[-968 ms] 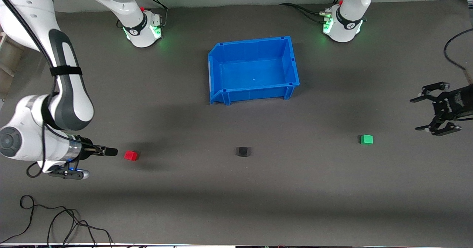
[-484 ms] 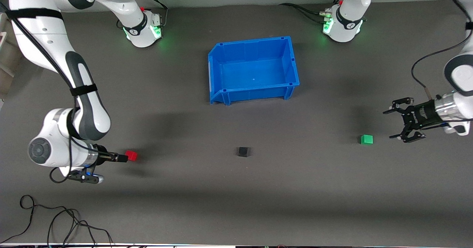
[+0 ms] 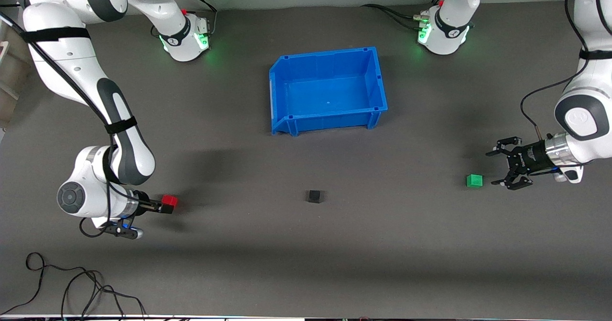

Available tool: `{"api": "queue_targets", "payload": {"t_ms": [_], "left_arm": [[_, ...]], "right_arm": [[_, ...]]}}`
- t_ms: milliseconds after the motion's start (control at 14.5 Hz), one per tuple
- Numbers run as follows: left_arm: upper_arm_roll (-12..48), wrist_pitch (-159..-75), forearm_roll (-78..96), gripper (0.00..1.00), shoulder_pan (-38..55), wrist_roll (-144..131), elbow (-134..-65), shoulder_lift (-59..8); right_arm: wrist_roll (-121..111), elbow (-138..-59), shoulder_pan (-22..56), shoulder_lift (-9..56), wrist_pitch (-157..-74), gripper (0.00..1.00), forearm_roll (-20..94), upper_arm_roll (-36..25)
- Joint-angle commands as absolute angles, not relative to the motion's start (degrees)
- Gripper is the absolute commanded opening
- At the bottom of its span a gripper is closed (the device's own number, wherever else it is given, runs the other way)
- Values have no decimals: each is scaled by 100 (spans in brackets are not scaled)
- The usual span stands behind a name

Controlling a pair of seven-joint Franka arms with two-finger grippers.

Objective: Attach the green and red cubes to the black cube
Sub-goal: 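Close the right gripper on red while the left gripper grips green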

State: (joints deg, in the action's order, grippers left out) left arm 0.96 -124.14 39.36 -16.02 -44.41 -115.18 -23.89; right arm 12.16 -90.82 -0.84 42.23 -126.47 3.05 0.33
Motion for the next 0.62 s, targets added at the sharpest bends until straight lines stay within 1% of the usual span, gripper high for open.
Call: {"api": "queue_targets", "payload": {"t_ms": [0,207,484,553], "left_arm": [[132,-12489,4166,100,-1679,-3781,-11523,-2610],[149,-12822,4184,100,-1661,-3674,-11496,-2873],[158,-12999,4289,100,-1609,-3674,-11356,-3084],[158,-13008,4333,100,-1600,-3674,-11321,-3120]], "right_arm": [[1458,-9097,-62,4271,-12840,100,378,44],[1494,-9114,9,4403,-13007,94,387,35],[1503,-9114,9,4412,-13034,85,387,35],[1503,-9114,9,4412,-13034,79,387,44]]}}
